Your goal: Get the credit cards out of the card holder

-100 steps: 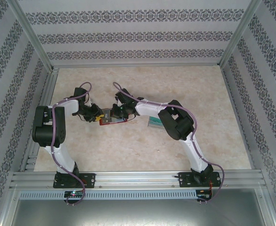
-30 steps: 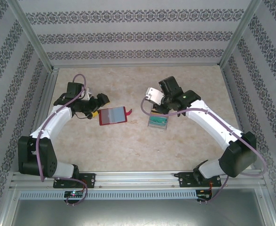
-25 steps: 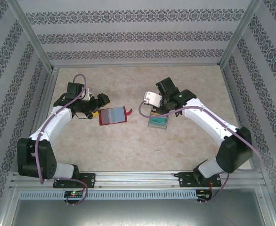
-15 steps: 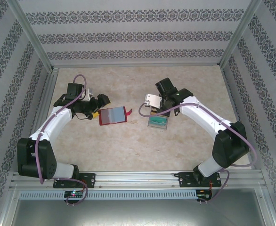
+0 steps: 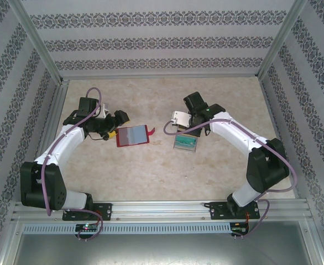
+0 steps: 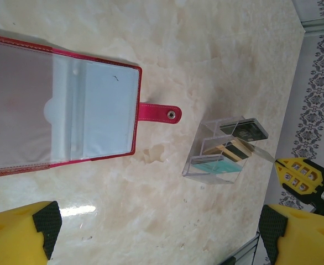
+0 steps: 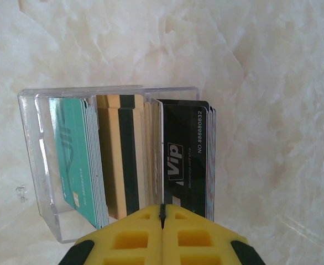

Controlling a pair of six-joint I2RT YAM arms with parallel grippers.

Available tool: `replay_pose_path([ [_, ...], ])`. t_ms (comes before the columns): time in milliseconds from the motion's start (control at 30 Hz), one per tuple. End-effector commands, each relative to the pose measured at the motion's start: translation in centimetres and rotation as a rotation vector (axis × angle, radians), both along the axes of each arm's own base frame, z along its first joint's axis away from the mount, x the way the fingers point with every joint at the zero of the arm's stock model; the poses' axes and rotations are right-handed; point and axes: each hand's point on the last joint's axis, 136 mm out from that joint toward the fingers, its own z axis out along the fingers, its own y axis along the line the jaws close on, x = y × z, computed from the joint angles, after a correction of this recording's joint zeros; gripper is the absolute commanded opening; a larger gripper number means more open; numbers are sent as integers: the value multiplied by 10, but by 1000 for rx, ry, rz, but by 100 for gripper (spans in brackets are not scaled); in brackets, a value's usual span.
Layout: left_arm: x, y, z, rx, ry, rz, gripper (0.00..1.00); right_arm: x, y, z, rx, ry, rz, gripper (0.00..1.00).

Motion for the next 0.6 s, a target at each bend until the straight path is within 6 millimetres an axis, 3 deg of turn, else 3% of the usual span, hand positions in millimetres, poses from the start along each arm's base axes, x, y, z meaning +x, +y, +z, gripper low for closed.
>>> replay_pose_path([
  [0, 0, -6, 3, -14, -18, -20, 94, 14, 1, 6, 2, -35, 3, 0],
  [300, 1, -7, 3, -14, -20, -22, 94, 19, 1, 20, 27, -50, -7, 0],
  [567, 3, -8, 1, -19, -12, -25, 94, 16, -3, 4, 16, -13, -18, 0],
])
